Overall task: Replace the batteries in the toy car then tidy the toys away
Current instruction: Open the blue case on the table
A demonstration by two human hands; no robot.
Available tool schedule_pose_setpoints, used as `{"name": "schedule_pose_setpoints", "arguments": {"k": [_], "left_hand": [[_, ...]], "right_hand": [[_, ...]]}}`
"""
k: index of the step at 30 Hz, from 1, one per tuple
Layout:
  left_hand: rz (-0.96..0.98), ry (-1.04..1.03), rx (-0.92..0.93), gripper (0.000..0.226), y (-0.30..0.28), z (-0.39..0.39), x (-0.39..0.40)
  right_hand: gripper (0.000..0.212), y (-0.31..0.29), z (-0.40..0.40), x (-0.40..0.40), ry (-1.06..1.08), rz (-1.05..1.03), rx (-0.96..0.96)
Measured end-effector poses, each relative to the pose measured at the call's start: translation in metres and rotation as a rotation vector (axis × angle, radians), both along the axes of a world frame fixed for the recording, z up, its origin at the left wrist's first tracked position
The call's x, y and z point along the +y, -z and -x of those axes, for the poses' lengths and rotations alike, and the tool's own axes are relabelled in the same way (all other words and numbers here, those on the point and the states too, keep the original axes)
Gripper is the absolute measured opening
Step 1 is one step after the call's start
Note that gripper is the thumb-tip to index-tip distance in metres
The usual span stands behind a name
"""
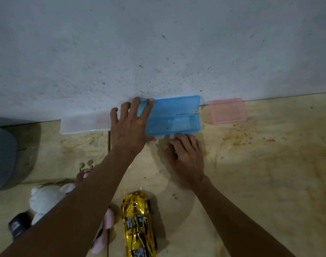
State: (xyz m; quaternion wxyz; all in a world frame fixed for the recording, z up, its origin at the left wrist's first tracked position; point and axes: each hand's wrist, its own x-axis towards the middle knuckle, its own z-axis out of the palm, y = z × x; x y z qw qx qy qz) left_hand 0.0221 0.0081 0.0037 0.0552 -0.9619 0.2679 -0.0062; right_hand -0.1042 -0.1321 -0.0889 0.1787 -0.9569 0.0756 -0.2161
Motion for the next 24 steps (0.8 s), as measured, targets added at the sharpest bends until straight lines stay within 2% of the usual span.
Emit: {"name": "schedule_pose_setpoints", "arguments": {"k": [7, 9, 13, 15, 20, 24], "left_hand": [[0.009, 0.012, -0.011, 0.110, 0.003, 0.000, 0.002], [0.023, 0.014, -0.025, 0.110, 0.003, 0.000, 0.002], [0.065, 0.019, -0.074, 0.106, 0.003, 0.006, 0.003], [0.095, 0.021, -0.104, 0.096, 0.005, 0.010, 0.004], [0.111, 0.080, -0.135, 0.054, 0.018, 0.013, 0.006], [0.134, 0.094, -0.157, 0.037, 0.029, 0.011, 0.003]], "right_hand": [[0.033, -0.038, -0.012, -0.021, 0.050, -0.110, -0.116], [0.046, -0.054, -0.030, -0.042, 0.023, -0.129, -0.061], [0.067, -0.070, -0.055, -0.080, -0.061, -0.007, 0.135], [0.064, -0.068, -0.054, -0.088, -0.118, 0.053, 0.161], [0.033, -0.042, -0.039, -0.095, -0.242, 0.073, 0.041], [0.032, -0.030, -0.042, -0.094, -0.224, 0.104, 0.046]]}}
